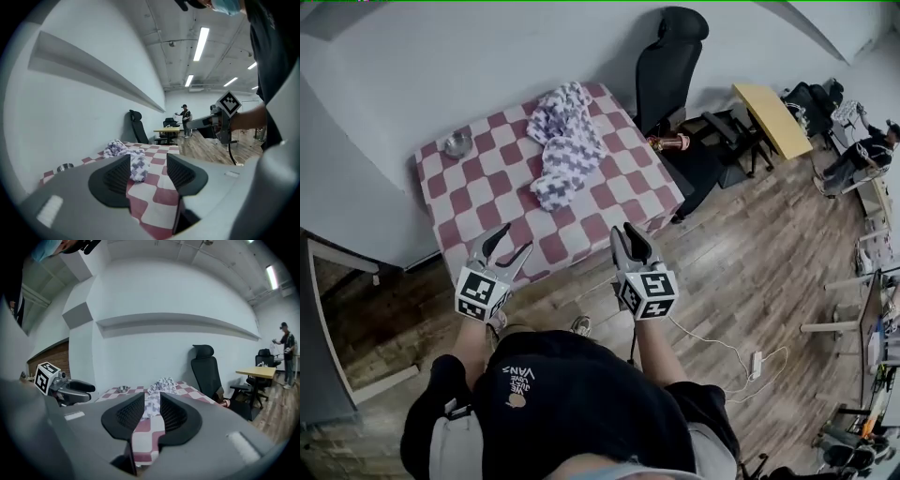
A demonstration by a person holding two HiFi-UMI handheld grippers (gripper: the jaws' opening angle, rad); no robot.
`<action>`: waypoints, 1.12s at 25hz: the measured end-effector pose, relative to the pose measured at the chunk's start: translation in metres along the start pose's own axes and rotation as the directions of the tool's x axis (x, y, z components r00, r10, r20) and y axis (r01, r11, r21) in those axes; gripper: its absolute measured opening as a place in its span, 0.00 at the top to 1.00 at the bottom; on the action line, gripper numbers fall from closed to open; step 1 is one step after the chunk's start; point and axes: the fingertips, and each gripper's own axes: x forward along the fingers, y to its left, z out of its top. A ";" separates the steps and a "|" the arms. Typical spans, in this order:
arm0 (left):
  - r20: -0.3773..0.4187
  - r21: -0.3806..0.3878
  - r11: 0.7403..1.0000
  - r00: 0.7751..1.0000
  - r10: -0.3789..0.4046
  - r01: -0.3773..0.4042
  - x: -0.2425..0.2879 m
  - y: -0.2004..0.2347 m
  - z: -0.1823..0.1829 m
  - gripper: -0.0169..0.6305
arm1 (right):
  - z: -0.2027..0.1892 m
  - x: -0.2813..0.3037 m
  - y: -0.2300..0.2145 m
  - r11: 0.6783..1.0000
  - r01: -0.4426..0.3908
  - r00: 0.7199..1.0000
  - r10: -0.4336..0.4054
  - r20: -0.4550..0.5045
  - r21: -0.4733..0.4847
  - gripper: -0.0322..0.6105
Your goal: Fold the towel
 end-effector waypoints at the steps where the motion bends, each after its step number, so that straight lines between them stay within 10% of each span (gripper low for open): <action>1: -0.003 -0.007 1.000 1.000 0.028 -0.028 0.005 -0.006 0.000 0.64 | 0.001 0.001 -0.010 1.000 -0.023 1.000 0.022 -0.005 -0.014 0.81; 14: -0.063 -0.060 0.980 0.980 0.187 -0.190 0.038 -0.011 0.006 0.57 | 0.002 0.043 -0.063 0.982 -0.185 0.981 0.183 -0.063 -0.025 0.79; 28: -0.158 0.049 0.998 0.987 -0.022 0.030 0.153 0.050 -0.029 0.50 | 0.009 0.185 -0.065 0.950 -0.278 0.945 0.244 -0.216 -0.145 0.77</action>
